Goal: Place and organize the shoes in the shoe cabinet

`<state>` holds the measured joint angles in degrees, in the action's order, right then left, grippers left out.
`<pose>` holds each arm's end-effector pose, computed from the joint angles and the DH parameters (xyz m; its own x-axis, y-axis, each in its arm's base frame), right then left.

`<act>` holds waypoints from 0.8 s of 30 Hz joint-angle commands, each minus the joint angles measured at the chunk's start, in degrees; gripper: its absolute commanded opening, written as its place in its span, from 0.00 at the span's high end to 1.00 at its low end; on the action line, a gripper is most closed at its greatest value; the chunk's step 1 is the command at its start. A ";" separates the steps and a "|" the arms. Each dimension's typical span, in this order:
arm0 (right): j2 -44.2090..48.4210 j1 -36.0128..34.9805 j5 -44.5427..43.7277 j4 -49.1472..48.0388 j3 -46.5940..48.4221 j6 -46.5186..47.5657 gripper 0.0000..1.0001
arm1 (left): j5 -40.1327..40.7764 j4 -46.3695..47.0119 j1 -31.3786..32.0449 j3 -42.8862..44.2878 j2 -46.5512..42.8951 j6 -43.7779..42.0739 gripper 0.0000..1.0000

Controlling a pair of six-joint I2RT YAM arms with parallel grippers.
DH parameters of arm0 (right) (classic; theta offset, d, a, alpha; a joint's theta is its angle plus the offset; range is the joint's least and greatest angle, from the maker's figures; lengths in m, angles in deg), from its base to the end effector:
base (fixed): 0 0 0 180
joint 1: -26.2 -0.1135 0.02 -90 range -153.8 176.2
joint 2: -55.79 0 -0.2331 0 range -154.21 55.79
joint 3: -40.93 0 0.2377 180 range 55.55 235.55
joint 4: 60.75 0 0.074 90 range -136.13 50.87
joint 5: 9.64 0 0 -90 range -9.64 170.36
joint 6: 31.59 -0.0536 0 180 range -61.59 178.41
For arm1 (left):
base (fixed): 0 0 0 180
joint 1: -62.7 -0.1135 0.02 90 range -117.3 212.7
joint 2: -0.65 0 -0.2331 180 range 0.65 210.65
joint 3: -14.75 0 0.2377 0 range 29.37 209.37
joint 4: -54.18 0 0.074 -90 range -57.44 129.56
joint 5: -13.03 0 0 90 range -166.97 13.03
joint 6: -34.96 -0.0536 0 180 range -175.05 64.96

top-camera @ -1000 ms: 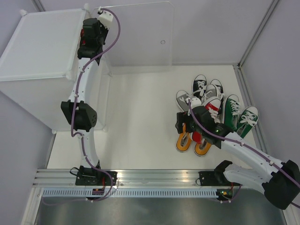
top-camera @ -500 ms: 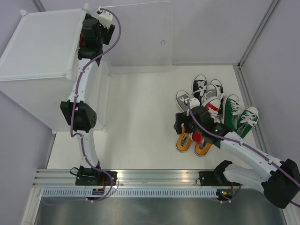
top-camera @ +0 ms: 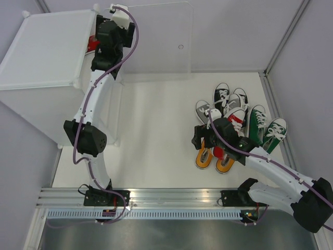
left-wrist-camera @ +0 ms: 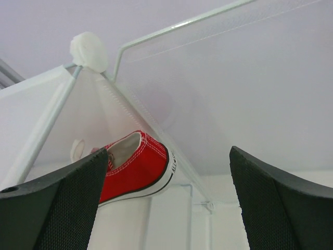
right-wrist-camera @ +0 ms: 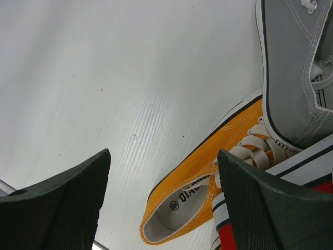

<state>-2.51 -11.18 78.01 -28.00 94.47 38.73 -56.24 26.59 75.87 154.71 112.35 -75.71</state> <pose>0.1885 0.1413 0.2144 -0.6512 -0.0740 -0.7553 -0.3839 0.8907 0.2436 0.4324 -0.0817 0.4441 -0.0358 0.3474 -0.9370 -0.1271 0.9284 0.3491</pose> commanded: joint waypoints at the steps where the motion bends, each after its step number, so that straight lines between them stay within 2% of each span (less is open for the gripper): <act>1: 1.70 -0.14 1.20 -2.31 -0.33 0.61 0.13 | 8.51 3.13 0.98 -2.46 -4.21 6.77 0.00; 5: 2.32 -0.14 1.38 -2.40 -0.33 0.52 0.13 | 14.49 3.22 3.44 -6.59 -7.18 9.06 0.00; 8: 3.02 -0.23 1.38 -2.31 -0.33 0.35 0.13 | 15.04 1.56 4.41 -11.77 -9.91 13.69 0.00; 12: 4.42 -0.23 -1.41 -1.79 -0.24 0.00 0.13 | 11.71 -5.12 4.76 -18.97 -17.19 22.57 0.00; 17: 6.09 -0.23 -7.48 0.41 0.55 -1.32 0.13 | 4.77 -10.66 6.95 -27.77 -26.26 27.78 0.00; 24: 7.77 -0.14 -15.13 4.01 2.13 -4.04 0.13 | -0.60 -18.31 8.71 -40.95 -37.33 35.43 0.00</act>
<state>4.29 -11.18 68.02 -25.62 94.36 36.70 -53.14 12.49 84.30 117.59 78.31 -47.10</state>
